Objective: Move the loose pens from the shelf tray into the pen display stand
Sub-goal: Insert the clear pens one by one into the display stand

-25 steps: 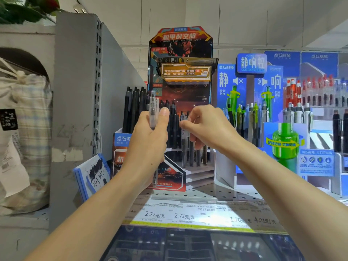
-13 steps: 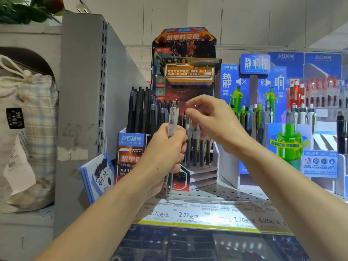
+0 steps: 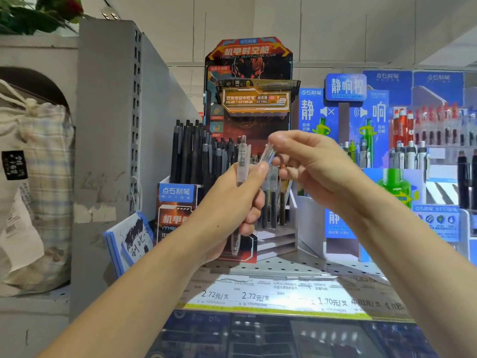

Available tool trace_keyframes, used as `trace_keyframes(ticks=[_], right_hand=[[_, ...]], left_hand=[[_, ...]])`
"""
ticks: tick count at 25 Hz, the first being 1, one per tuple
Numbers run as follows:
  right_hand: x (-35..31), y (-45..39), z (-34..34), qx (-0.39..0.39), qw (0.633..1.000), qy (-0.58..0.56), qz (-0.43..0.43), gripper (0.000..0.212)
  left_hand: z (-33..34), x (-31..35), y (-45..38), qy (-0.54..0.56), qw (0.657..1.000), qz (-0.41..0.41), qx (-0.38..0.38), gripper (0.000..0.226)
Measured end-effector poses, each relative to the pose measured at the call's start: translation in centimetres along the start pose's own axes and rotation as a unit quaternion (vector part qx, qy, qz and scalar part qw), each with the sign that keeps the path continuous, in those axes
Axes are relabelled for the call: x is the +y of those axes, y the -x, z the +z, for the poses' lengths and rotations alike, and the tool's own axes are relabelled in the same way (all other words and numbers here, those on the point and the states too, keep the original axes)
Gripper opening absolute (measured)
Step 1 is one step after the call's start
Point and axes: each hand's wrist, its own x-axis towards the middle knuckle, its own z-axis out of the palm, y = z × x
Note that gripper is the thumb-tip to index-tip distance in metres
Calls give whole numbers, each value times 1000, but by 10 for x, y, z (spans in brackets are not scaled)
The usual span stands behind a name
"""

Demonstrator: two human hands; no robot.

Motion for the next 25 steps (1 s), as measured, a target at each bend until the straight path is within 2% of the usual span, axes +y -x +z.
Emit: trace_keyframes(ticks=[3, 6, 10, 13, 17, 21, 25], right_hand=[[-13, -6, -18, 88, 995, -9, -35, 11], [-16, -9, -29, 129, 989, 53, -49, 10], [-2, -9, -23, 109, 978, 175, -28, 8], [5, -9, -17, 97, 973, 205, -29, 9], [11, -11, -14, 77, 971, 224, -23, 10], [10, -12, -14, 49, 965, 256, -17, 14], [7, -15, -9, 37, 943, 329, -44, 13]], left_hand=[[-8, -3, 3, -81, 993, 25, 77, 29], [-16, -5, 4, -90, 986, 31, 135, 41], [-11, 3, 2, -22, 990, 16, 141, 48], [-4, 4, -2, 31, 993, 27, 107, 31], [0, 4, -1, 13, 993, 57, 105, 14], [2, 1, -4, -21, 986, 90, 139, 22], [0, -2, -5, -44, 980, 119, 154, 23]])
